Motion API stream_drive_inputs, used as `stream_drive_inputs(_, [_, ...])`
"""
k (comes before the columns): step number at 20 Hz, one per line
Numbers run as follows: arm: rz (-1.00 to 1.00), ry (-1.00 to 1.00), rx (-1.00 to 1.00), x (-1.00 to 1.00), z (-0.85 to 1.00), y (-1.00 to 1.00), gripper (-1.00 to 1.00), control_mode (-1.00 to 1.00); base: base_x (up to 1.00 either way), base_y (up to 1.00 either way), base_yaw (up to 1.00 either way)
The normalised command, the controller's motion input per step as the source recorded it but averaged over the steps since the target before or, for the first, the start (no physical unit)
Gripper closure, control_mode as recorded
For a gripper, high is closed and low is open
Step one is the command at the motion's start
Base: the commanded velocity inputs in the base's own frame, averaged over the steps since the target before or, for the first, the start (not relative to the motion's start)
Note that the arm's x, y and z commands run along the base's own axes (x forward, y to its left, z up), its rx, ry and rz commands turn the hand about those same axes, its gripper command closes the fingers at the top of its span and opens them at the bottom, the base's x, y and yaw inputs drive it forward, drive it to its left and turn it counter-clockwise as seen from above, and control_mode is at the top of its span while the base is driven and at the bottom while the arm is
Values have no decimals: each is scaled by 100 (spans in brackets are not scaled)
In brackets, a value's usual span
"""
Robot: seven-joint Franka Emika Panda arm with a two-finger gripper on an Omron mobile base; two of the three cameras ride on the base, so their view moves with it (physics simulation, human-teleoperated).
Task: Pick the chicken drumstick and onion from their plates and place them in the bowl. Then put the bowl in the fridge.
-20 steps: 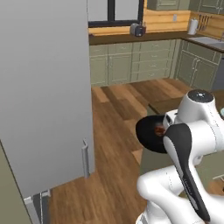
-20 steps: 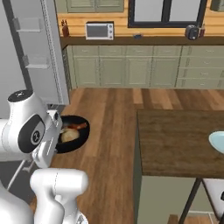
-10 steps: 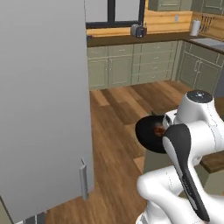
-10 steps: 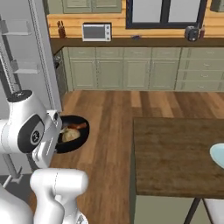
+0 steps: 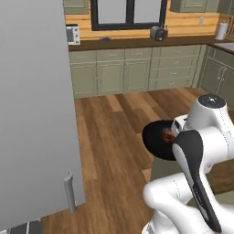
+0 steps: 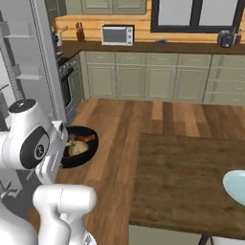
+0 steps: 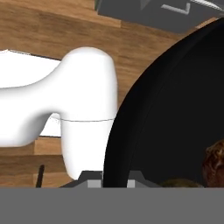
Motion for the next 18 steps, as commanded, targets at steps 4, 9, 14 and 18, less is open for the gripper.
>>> stream_drive_inputs(4, [0,0,0,0,0,0,100,100,86,0,5])
stream_drive_inputs(9, [0,0,0,0,0,0,100,100,77,0,4])
stream_drive_inputs(14, [0,0,0,0,0,0,100,100,39,1,21])
stream_drive_inputs(18, [0,0,0,0,0,0,100,100,3,2,35])
